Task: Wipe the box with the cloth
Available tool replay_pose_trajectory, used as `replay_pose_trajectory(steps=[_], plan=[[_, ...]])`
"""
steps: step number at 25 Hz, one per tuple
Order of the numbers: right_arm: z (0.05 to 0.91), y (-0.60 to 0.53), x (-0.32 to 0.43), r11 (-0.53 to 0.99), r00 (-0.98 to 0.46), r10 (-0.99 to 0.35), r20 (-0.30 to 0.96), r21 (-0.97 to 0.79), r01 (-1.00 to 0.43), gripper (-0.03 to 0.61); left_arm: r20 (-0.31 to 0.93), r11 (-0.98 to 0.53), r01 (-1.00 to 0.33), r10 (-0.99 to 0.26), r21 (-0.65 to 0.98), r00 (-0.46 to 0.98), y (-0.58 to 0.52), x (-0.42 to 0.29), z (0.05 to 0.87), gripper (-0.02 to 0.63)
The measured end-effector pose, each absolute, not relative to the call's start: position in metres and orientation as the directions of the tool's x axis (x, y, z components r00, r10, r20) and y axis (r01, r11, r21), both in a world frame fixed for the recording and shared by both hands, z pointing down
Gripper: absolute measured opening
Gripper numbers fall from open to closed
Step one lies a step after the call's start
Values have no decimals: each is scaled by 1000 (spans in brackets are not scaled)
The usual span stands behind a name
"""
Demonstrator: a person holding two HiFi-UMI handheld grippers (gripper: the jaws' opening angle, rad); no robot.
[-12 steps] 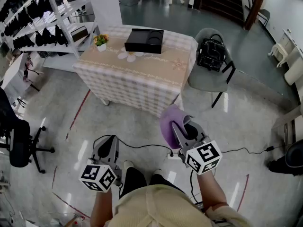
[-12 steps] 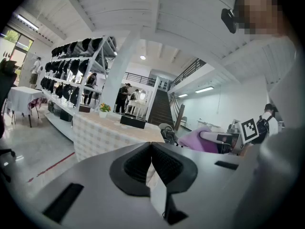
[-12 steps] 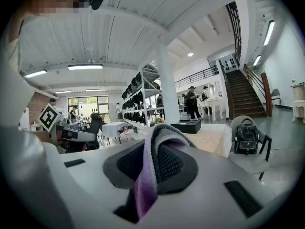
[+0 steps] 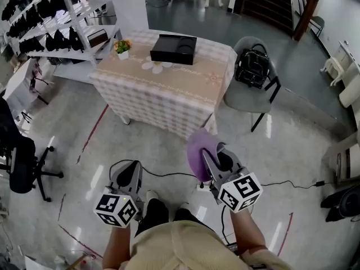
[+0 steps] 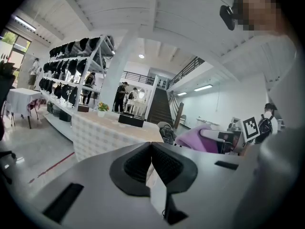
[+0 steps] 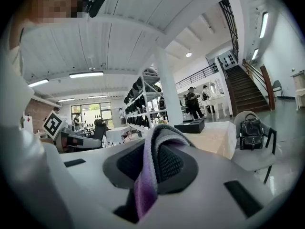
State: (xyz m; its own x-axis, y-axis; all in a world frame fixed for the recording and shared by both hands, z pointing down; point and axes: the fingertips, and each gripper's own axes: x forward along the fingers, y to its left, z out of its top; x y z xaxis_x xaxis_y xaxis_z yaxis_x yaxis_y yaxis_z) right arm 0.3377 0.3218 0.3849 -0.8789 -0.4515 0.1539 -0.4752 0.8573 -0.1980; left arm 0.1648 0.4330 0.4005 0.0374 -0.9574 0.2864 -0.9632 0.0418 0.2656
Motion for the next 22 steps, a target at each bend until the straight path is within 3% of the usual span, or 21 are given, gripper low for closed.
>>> replay_pose_trajectory(steps=[7,13,22], plan=[[389,311,332,830,-862,-482,160,-231,-507,74,283,-6,-967,-956,255,81,421,160,395,15],[384,305,311,834,-864,-474,170,-227,-502,75,240,-64,-914,-955,400,172,392,144,395,15],[378,280,254,849,-870,-449,205,-205,-487,75,256,-99,-940,-948,328,189,369,103,400,15]])
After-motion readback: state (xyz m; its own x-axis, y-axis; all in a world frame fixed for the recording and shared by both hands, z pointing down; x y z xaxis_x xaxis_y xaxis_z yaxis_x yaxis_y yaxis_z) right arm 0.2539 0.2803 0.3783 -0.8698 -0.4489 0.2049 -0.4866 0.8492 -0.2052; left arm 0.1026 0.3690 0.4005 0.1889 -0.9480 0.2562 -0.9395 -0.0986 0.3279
